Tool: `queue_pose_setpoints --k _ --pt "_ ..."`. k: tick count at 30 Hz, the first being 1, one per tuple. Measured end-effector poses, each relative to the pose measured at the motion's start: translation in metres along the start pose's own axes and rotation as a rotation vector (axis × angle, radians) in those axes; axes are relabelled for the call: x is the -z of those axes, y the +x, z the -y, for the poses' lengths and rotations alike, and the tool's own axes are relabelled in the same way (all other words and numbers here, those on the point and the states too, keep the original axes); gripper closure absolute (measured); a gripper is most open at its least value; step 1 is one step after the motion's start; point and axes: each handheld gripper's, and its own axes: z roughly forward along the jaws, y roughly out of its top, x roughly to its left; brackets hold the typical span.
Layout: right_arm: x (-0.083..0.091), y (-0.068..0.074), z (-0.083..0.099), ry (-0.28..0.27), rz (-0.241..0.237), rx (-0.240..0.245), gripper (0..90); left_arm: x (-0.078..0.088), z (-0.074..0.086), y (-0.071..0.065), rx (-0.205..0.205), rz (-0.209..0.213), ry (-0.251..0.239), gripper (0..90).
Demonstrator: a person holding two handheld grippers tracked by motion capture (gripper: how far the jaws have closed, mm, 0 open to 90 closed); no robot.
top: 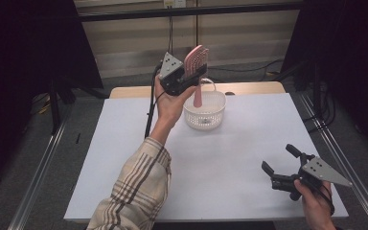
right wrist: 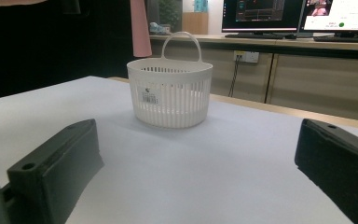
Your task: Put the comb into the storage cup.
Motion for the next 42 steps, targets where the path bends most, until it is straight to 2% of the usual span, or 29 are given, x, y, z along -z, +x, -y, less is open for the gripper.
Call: queue_pose_setpoints --k 3,8,11,12,13,16,23,27,29,39,42 --pt "0.000 0.000 0.000 0.000 -0.002 -0.001 0.1 -0.004 0.003 0.001 -0.006 -0.006 0.003 63.0" --pt "0.000 0.001 0.000 -0.001 -0.004 -0.003 0.1 -0.010 0.014 0.007 0.012 -0.012 0.020 63.0" --pt "0.000 0.000 0.000 -0.001 -0.007 -0.001 0.1 -0.012 0.020 0.008 0.007 -0.034 0.024 62.9" --pt "0.000 0.000 0.000 0.003 -0.007 0.000 0.1 -0.012 0.022 0.007 0.017 -0.035 0.024 63.0" --pt "0.000 0.000 0.000 0.004 -0.008 -0.001 0.1 -0.013 0.024 0.007 0.025 -0.029 0.023 62.9" --pt "0.000 0.000 0.000 -0.001 -0.007 0.002 0.1 -0.014 0.029 0.007 0.009 -0.033 0.045 62.9" --pt "0.001 -0.001 0.000 -0.002 -0.005 -0.003 0.0 -0.014 0.040 0.007 0.039 -0.034 0.055 63.0" --pt "0.000 0.000 0.000 0.002 -0.006 0.000 0.0 -0.013 0.045 0.008 0.040 -0.032 0.059 62.9" --pt "0.000 0.000 0.000 0.005 -0.010 -0.003 0.0 -0.014 0.048 0.007 0.058 -0.024 0.058 62.9" --pt "0.000 0.000 0.000 0.006 -0.009 -0.005 0.0 -0.016 0.061 0.005 0.055 -0.020 0.086 62.9" --pt "0.000 0.000 0.000 0.012 -0.008 -0.002 0.0 -0.016 0.066 0.005 0.071 -0.023 0.087 62.9"
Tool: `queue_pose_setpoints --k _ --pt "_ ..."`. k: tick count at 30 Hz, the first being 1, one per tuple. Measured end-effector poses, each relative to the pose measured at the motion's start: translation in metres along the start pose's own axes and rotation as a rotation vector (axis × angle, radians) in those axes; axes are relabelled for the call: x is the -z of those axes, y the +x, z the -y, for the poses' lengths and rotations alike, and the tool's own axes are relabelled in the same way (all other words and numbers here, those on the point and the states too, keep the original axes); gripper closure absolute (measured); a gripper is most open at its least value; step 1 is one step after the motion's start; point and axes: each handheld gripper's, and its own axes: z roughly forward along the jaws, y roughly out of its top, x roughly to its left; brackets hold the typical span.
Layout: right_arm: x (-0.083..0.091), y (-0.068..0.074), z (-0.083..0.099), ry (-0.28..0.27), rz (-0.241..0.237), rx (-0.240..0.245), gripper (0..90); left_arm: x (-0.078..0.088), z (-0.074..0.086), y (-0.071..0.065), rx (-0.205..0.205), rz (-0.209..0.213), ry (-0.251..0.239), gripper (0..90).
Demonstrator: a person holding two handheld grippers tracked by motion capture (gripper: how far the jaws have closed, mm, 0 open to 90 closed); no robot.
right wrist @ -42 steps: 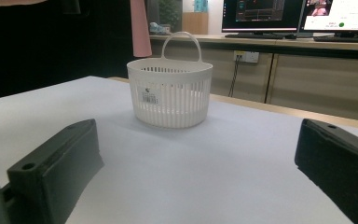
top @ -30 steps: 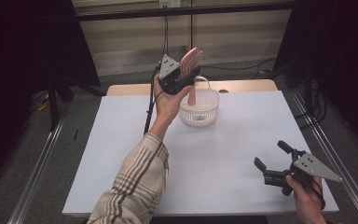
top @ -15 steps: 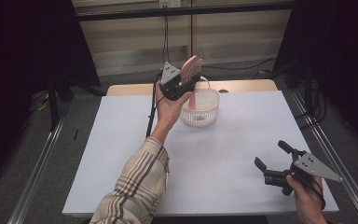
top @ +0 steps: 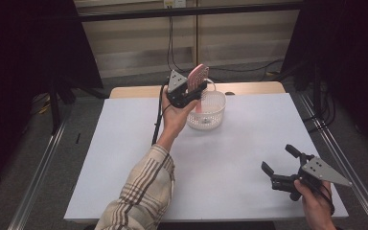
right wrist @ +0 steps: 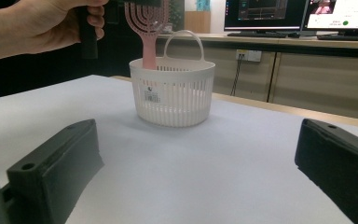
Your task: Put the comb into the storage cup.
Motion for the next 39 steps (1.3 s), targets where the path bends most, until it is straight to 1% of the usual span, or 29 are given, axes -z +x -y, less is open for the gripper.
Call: queue_pose_setpoints --k 2,4,7,9,10,12,14,15,17,21,23,24,28,30,34,35,38,39 --pt "0.000 0.000 0.000 -0.001 -0.001 0.002 0.0 -0.001 0.003 0.001 -0.001 0.002 0.008 62.9" --pt "0.000 0.000 0.000 0.001 0.001 0.002 0.0 -0.002 0.005 0.001 0.010 0.002 0.009 62.9" --pt "-0.001 0.000 0.000 0.001 -0.001 0.002 0.0 -0.004 0.007 -0.001 0.010 0.011 0.014 62.9" --pt "0.000 0.000 0.000 0.001 -0.005 0.004 0.0 -0.005 0.010 -0.001 0.007 0.009 0.014 62.9" --pt "0.000 0.000 0.000 0.001 -0.005 0.006 0.0 -0.005 0.011 -0.002 0.016 0.010 0.014 62.9" --pt "0.000 0.000 0.001 0.001 -0.006 0.005 0.0 -0.005 0.013 -0.001 0.011 0.008 0.021 62.8" --pt "0.000 0.000 0.000 0.002 -0.003 0.003 0.0 -0.006 0.016 -0.001 0.020 0.004 0.025 62.8" --pt "0.000 0.000 0.001 0.002 -0.004 -0.001 0.0 -0.006 0.017 -0.001 0.037 0.003 0.021 62.8" --pt "0.000 0.000 0.000 0.002 -0.003 0.002 0.0 -0.007 0.019 -0.001 0.024 0.008 0.031 62.8" --pt "0.000 0.000 0.000 0.003 -0.006 0.002 0.0 -0.008 0.021 0.000 0.037 0.008 0.030 62.7" --pt "0.000 0.000 0.000 0.001 -0.004 0.001 0.0 -0.008 0.022 0.001 0.042 0.015 0.030 62.7" --pt "0.000 0.000 0.000 0.002 -0.005 0.001 0.0 -0.008 0.023 0.001 0.047 0.009 0.028 62.7" --pt "0.000 0.000 0.001 0.002 -0.007 0.004 0.0 -0.009 0.026 0.002 0.046 0.016 0.032 62.7" --pt "-0.001 0.000 0.001 0.002 -0.007 0.000 0.0 -0.010 0.027 0.001 0.029 0.016 0.037 62.6" --pt "0.000 0.000 0.000 0.001 -0.011 0.003 0.0 -0.011 0.029 0.001 0.019 0.011 0.050 62.6" --pt "0.000 0.000 0.000 0.000 -0.012 0.001 0.0 -0.012 0.030 0.001 0.027 0.010 0.050 62.6" --pt "0.000 -0.001 0.001 -0.001 -0.009 0.000 0.0 -0.012 0.032 0.003 0.031 0.008 0.056 62.5" --pt "0.000 -0.001 0.001 0.000 -0.009 -0.001 0.0 -0.012 0.032 0.003 0.038 0.005 0.052 62.5"
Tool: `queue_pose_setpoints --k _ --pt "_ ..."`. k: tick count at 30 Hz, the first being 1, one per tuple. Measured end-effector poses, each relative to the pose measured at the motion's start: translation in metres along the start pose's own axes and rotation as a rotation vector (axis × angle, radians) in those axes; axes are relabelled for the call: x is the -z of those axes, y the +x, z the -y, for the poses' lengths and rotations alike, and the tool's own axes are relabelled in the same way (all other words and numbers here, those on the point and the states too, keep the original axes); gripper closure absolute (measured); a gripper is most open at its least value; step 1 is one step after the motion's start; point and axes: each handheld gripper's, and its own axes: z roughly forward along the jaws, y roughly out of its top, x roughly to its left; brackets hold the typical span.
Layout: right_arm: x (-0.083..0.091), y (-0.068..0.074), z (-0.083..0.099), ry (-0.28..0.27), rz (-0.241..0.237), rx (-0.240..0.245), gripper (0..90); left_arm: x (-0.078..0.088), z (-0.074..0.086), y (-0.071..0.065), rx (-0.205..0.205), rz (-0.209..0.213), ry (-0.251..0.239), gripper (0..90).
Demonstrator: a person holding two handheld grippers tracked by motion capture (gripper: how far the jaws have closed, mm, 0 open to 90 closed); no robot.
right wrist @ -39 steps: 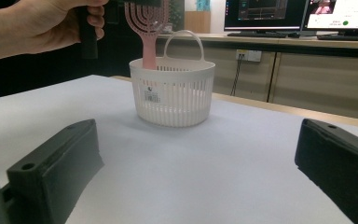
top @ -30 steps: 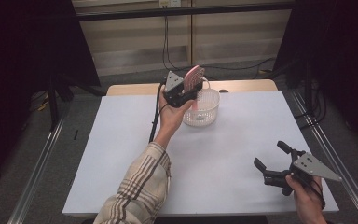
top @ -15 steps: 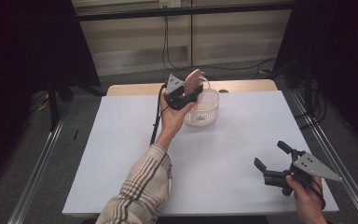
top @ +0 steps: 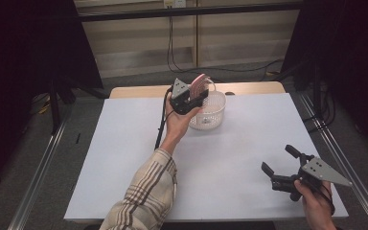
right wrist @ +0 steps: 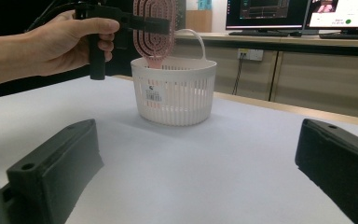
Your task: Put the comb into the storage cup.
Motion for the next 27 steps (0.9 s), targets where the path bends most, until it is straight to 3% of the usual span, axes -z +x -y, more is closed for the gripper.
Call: queue_pose_setpoints --k 5,12,19,27 --pt "-0.001 0.000 0.000 0.002 0.002 -0.001 0.0 0.001 0.000 0.002 -0.010 0.009 0.009 62.2" --pt "-0.001 0.001 0.001 0.008 -0.001 -0.001 0.0 0.006 -0.001 0.008 -0.045 -0.007 0.027 60.2" --pt "-0.002 0.001 0.002 0.015 -0.007 0.005 0.0 0.011 -0.003 0.016 -0.054 -0.016 0.056 55.6" --pt "-0.003 0.002 0.003 0.020 -0.010 0.005 0.0 0.014 -0.002 0.026 -0.028 -0.038 0.063 50.6"
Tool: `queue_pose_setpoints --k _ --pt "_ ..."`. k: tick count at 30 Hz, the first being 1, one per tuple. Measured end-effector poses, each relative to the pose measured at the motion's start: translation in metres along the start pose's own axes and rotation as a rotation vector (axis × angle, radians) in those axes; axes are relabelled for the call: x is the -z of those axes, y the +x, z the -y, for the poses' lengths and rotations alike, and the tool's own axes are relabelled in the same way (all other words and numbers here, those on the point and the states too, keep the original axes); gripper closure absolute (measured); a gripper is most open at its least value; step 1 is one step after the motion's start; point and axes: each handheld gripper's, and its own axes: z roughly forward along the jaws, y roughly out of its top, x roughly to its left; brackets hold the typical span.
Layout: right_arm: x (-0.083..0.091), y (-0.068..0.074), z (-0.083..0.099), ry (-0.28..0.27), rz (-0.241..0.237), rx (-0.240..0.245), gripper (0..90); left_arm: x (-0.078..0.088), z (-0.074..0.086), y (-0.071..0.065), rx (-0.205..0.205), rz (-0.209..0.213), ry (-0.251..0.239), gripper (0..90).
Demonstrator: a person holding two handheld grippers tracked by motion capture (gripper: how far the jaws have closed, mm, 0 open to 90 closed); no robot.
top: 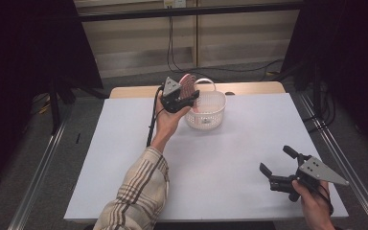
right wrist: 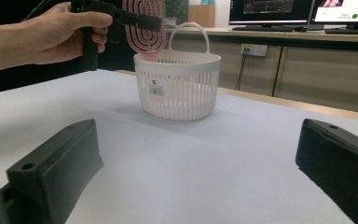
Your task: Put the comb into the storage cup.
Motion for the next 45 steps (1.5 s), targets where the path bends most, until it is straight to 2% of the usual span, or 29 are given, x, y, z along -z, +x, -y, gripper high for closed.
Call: queue_pose_setpoints --k 4,7,9,12,15,17,28,31,32,34,38,45 --pt "0.000 0.000 0.000 0.002 -0.002 0.001 0.0 0.001 0.000 0.003 -0.018 -0.004 0.020 49.0" --pt "0.000 0.000 0.000 0.001 -0.001 0.001 0.0 0.002 0.002 0.007 0.004 -0.008 0.018 45.6" --pt "0.000 0.000 0.001 0.001 -0.002 0.001 0.0 0.002 0.003 0.008 0.007 -0.019 0.026 44.4" --pt "-0.001 0.000 0.000 -0.001 -0.003 0.002 0.0 0.000 0.003 0.007 0.006 -0.012 0.019 43.2" --pt "-0.001 0.001 0.001 0.002 -0.007 0.003 0.0 -0.001 0.004 0.008 -0.004 -0.023 0.025 39.5" --pt "-0.001 0.000 0.001 0.001 -0.006 0.003 0.0 -0.001 0.005 0.009 0.005 -0.033 0.026 36.4" --pt "-0.001 0.001 0.001 0.005 -0.010 -0.002 0.0 -0.003 0.005 0.014 0.013 -0.035 0.015 32.8" --pt "-0.001 0.000 0.001 0.004 -0.010 0.001 0.0 -0.003 0.004 0.016 0.002 -0.032 0.018 32.8" --pt "-0.001 0.000 0.001 0.006 -0.008 0.000 0.0 -0.003 0.005 0.017 0.000 -0.044 0.020 31.9" --pt "-0.001 0.000 0.001 0.004 -0.009 0.000 0.0 -0.002 0.006 0.020 0.011 -0.044 0.026 30.5" --pt "-0.001 0.000 0.001 0.003 -0.007 0.001 0.0 -0.002 0.006 0.022 0.011 -0.041 0.017 32.3" --pt "-0.001 0.000 0.001 0.002 -0.011 0.003 0.0 -0.002 0.009 0.023 0.014 -0.039 0.036 31.3"
